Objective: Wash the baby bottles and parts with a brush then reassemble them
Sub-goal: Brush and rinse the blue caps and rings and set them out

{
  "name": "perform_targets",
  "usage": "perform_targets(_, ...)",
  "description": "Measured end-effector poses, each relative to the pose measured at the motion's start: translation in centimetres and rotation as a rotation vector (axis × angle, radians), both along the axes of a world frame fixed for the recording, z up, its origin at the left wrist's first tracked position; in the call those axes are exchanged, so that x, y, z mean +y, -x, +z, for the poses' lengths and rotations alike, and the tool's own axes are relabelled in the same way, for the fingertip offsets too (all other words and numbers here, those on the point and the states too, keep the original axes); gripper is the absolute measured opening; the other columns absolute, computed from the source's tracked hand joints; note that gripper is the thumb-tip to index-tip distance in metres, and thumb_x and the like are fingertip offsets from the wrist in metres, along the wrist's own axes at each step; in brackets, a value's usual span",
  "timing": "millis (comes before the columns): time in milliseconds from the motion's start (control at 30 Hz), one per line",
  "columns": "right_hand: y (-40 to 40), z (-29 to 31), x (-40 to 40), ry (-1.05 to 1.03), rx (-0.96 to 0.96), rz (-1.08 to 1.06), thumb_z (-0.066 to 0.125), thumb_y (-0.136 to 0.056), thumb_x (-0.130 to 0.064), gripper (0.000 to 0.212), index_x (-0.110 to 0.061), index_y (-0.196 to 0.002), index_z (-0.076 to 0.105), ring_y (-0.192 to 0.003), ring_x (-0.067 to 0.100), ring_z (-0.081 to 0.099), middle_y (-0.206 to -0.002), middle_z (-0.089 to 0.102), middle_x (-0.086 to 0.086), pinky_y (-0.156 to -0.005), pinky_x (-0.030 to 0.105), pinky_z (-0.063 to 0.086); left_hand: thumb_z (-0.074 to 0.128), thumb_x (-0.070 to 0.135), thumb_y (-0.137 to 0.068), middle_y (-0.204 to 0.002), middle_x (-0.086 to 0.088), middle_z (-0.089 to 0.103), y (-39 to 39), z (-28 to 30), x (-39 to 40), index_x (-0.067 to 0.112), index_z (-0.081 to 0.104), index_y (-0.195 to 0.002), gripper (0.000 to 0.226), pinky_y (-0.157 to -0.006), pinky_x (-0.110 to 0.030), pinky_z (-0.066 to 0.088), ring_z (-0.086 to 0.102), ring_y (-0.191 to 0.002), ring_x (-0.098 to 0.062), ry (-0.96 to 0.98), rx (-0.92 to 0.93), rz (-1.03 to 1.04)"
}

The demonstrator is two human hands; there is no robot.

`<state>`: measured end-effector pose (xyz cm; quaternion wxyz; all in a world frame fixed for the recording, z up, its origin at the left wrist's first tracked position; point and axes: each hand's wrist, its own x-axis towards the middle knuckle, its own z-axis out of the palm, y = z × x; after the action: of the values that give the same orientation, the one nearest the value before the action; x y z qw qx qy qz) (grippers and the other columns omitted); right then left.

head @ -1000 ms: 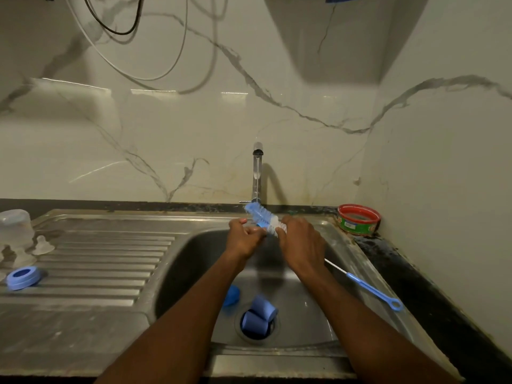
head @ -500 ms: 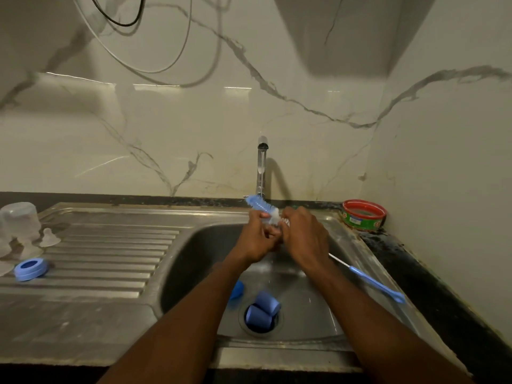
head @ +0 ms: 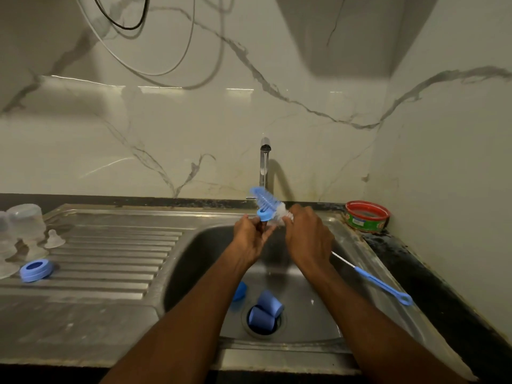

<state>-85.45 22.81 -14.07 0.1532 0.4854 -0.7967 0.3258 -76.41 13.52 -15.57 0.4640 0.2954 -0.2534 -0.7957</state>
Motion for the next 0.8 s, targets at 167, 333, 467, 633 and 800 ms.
perform_targets(167, 1.2, 0.2, 0.2, -0.016, 0.012, 0.003, 0.049, -0.103, -0.04, 0.023, -0.025, -0.118, 0.058, -0.096, 0.023, 0.062, -0.111, 0.062, 0.0, -0.068, 0.033, 0.039, 0.035, 0.023, -0.108, -0.116, -0.015, 0.069, 0.4, -0.1, 0.0, 0.015, 0.046, -0.141, 0.036, -0.081, -0.04, 0.057, 0.067, -0.106, -0.024, 0.118, -0.214, -0.081)
perform_targets(333, 2.3, 0.1, 0.5, -0.095, 0.037, 0.07, 0.051, -0.1, -0.047, 0.031, -0.027, -0.122, 0.061, -0.102, 0.027, 0.065, -0.114, 0.068, 0.0, -0.072, 0.035, 0.044, 0.039, 0.022, -0.109, -0.106, -0.011, 0.064, 0.8, -0.4, -0.1, 0.03, 0.027, -0.134, 0.029, -0.068, -0.027, 0.052, 0.068, -0.089, -0.02, 0.378, -0.508, 0.077)
perform_targets(467, 2.8, 0.0, 0.7, -0.18, 0.069, 0.124, 0.054, -0.098, -0.048, 0.032, -0.028, -0.122, 0.061, -0.104, 0.028, 0.065, -0.114, 0.07, 0.002, -0.072, 0.035, 0.043, 0.039, 0.01, -0.108, -0.113, -0.018, 0.058, -0.3, -0.1, -1.0, 0.03, 0.022, -0.145, 0.045, -0.056, -0.02, 0.05, 0.067, -0.084, -0.02, 0.292, -0.457, 0.301)
perform_targets(633, 2.2, 0.2, 0.7, -0.136, 0.073, 0.124, 0.053, -0.098, -0.046, 0.031, -0.027, -0.122, 0.062, -0.102, 0.026, 0.065, -0.113, 0.07, 0.0, -0.069, 0.032, 0.039, 0.04, 0.012, -0.109, -0.114, -0.014, 0.059, 0.4, -0.7, -0.4, 0.026, 0.021, -0.142, 0.04, -0.047, -0.013, 0.049, 0.065, -0.086, -0.016, 0.429, -0.516, 0.123)
perform_targets(800, 2.2, 0.3, 0.9, -0.144, 0.066, 0.08, 0.054, -0.098, -0.047, 0.031, -0.027, -0.121, 0.062, -0.1, 0.024, 0.066, -0.112, 0.07, 0.0, -0.068, 0.031, 0.038, 0.053, -0.003, -0.099, -0.109, -0.014, 0.061, 0.3, -0.9, -0.2, 0.028, 0.015, -0.148, 0.069, -0.059, -0.022, 0.056, 0.068, -0.088, -0.021, 0.45, -0.509, 0.104)
